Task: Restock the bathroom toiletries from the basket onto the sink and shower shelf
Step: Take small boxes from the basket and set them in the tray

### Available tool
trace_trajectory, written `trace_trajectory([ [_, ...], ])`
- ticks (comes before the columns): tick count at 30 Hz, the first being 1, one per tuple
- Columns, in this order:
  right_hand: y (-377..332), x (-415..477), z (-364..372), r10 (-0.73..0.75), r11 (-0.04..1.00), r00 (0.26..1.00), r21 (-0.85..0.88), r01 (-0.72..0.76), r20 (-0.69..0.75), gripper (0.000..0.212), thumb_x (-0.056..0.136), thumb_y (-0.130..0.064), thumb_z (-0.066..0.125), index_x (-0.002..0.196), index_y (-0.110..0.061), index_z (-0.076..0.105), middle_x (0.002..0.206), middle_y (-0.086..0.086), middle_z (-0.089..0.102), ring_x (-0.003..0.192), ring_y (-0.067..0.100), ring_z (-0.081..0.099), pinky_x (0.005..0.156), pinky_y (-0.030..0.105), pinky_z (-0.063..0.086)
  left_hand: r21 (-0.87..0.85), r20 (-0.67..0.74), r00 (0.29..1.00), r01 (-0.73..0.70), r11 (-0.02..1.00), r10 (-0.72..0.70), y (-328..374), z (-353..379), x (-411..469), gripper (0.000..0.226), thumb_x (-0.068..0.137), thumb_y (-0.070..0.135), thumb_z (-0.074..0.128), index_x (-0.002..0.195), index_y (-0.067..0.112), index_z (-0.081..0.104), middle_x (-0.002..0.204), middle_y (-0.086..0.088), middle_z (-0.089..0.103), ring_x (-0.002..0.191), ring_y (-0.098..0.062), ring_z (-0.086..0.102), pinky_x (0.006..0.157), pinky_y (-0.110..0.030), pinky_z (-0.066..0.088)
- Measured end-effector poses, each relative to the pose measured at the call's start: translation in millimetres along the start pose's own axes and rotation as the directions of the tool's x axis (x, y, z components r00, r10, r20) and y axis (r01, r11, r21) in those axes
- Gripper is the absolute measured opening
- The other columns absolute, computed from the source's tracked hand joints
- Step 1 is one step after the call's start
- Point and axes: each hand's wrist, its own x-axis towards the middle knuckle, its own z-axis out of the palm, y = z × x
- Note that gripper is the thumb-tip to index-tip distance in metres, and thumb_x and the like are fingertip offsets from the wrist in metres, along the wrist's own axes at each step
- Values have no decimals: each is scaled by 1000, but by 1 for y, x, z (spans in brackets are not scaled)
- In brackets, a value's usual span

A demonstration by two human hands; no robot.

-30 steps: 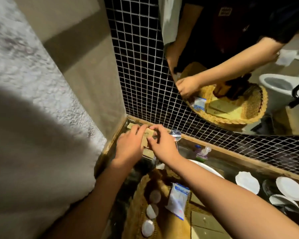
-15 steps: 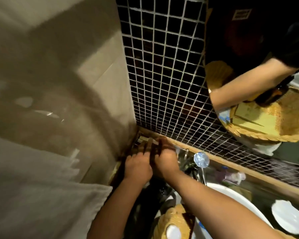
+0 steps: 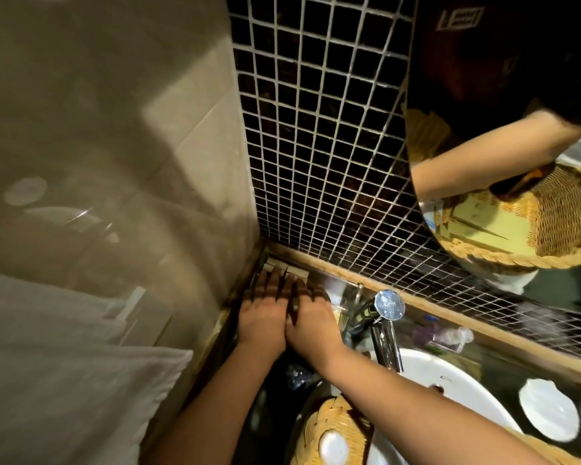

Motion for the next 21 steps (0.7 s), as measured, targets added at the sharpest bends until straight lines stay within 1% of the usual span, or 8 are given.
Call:
trace_trajectory([
  [2, 4, 2, 1, -10, 998, 998, -63, 14, 63, 75, 85, -43, 25, 149, -8, 41, 137, 19, 57, 136, 34, 43, 122, 39, 16, 24, 0, 1000, -2, 1000, 2, 1, 0, 1, 58, 97, 42, 46, 152, 33, 26, 161, -1, 25, 148, -24, 21, 118, -42, 16],
  [3, 4, 2, -1, -7, 998, 995, -65, 13, 99, 76, 86, -44, 25, 152, -9, 36, 143, 19, 53, 141, 32, 37, 124, 40, 10, 28, 4, 1000, -3, 1000, 3, 0, 1, 0, 65, 97, 43, 46, 155, 33, 19, 165, -1, 14, 151, -24, 11, 119, -43, 11],
  [5, 2, 3, -7, 7, 1000, 988, -11, -5, 156, 71, 91, -41, 34, 156, -12, 27, 155, 17, 39, 149, 31, 23, 124, 44, -1, 31, 11, 1000, 1, 1000, -1, -1, 6, 3, 84, 95, 45, 48, 157, 32, -7, 165, 1, -19, 151, -23, -15, 120, -46, 1],
  [7, -4, 3, -15, 0, 1000, 980, 6, -2, 200, 77, 94, -37, 42, 160, -15, 9, 166, 9, 15, 153, 27, 4, 121, 51, -9, 44, 25, 1000, -2, 999, 1, -2, 9, 5, 96, 94, 47, 50, 153, 29, -23, 159, 1, -34, 148, -24, -27, 120, -49, -3],
  [8, -6, 3, -17, -1, 1000, 977, 8, 0, 212, 80, 95, -36, 43, 160, -17, 0, 167, 4, 5, 154, 23, -3, 120, 53, -10, 57, 31, 999, -9, 998, 8, -2, 10, 5, 98, 94, 49, 50, 151, 27, -26, 158, 0, -35, 147, -25, -28, 120, -51, -3],
  [10, -7, 2, -19, 2, 1000, 973, 21, -7, 229, 83, 96, -34, 44, 159, -19, -7, 168, 1, -3, 153, 20, -9, 120, 55, -11, 79, 39, 999, -14, 997, 11, -1, 10, 5, 98, 95, 48, 49, 150, 25, -29, 157, -1, -37, 146, -27, -29, 120, -52, -3],
  [16, 6, 8, -18, -28, 1000, 965, 1, 28, 262, 81, 100, -37, 44, 158, -25, -10, 168, -4, -4, 153, 19, -6, 120, 54, -8, 57, -6, 1000, -8, 998, 8, -4, 17, 8, 90, 94, 40, 45, 153, 28, -23, 160, 1, -33, 148, -24, -25, 120, -51, 0],
  [21, 5, 10, -22, -20, 1000, 959, -4, 22, 282, 84, 99, -43, 45, 157, -27, -14, 168, 0, -6, 153, 23, -8, 120, 49, -7, 51, -17, 1000, -7, 999, 8, -6, 15, 10, 91, 92, 40, 47, 155, 31, -19, 161, 4, -30, 149, -20, -23, 120, -50, 3],
])
